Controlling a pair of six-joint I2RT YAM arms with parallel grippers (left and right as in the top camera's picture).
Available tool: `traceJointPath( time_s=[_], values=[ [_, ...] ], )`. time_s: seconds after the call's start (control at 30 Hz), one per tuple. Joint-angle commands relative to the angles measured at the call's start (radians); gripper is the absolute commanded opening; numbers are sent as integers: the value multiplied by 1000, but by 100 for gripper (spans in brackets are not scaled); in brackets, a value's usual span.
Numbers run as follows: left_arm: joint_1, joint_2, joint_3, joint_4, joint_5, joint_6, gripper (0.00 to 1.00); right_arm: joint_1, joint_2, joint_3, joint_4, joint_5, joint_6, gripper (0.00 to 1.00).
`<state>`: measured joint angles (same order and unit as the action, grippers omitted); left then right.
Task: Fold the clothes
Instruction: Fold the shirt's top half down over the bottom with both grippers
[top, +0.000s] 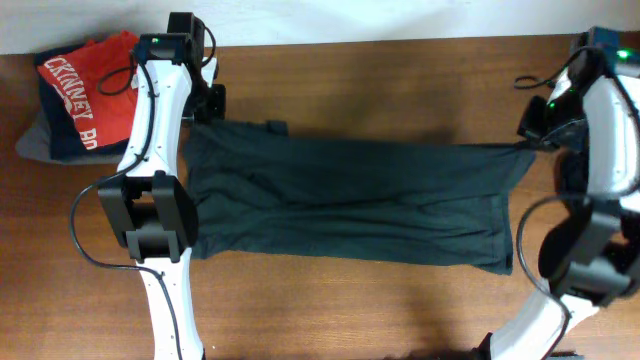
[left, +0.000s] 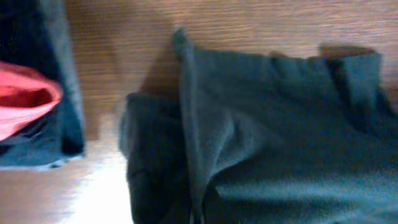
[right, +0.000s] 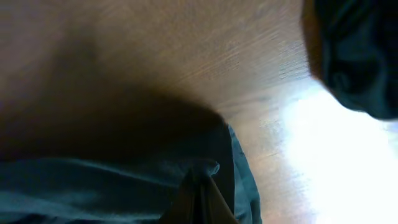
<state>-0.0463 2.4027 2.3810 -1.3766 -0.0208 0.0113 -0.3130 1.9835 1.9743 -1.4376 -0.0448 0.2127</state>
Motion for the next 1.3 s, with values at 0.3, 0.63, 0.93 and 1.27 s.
traceJointPath(
  time_s=[0.3,0.63,0.93,1.27],
  values=[
    [22,-36,17,-167,51,14,1,-8,-38,4,-114,67,2,4],
    [41,-36,17,-312,51,0,1,-8,-36,-136,-105,69,2,4],
    [41,-36,-33,-312,51,0,1,-8,-35,-248,-76,69,1,4],
    [64,-36,-274,-312,51,0,1,-9,-35,-248,-85,64,-3,4]
  ],
)
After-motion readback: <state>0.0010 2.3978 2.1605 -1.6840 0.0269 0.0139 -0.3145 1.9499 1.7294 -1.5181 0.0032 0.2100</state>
